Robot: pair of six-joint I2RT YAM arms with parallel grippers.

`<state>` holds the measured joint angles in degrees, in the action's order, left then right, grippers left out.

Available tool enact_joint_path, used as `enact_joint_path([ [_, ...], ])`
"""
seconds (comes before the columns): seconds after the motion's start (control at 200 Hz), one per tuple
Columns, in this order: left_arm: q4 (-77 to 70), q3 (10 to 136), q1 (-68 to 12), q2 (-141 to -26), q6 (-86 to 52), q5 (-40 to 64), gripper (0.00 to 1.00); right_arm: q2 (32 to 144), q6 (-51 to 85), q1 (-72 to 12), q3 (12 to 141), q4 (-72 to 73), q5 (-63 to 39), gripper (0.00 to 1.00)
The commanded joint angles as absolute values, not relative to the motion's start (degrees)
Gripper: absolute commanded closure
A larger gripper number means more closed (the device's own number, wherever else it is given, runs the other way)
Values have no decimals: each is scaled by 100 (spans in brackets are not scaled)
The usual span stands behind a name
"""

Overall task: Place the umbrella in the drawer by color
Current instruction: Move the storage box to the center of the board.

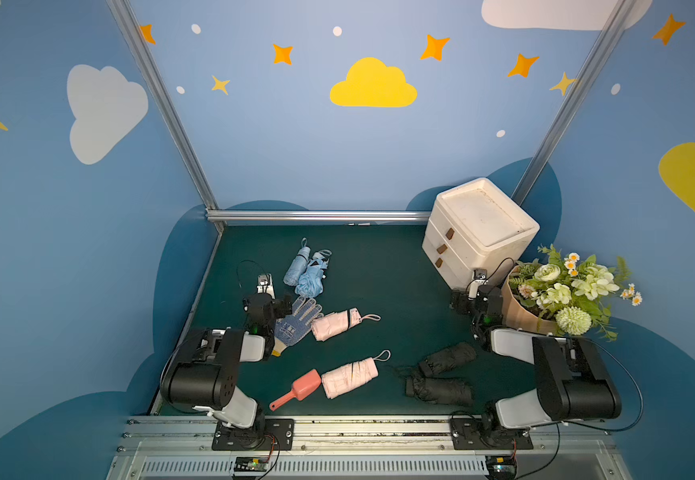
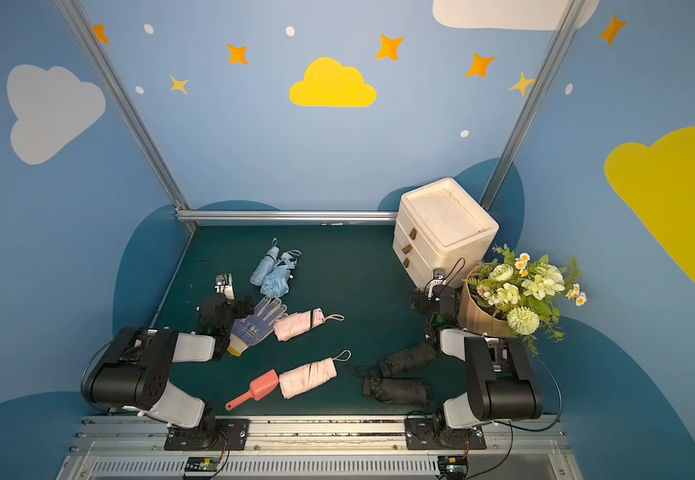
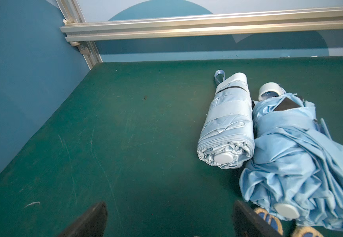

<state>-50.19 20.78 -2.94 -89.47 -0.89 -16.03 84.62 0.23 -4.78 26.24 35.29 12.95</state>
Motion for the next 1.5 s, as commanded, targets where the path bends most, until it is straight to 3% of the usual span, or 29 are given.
enact_joint_path([
  [0.0, -5018, 2160, -272, -8851, -132, -1529, 0, 8432, 51, -512, 2604, 3560, 1329, 2],
  [1.497, -4815, 2235, -85, -8838, -202, -1125, 0, 8426, 52, -504, 2619, 3542, 1297, 2],
])
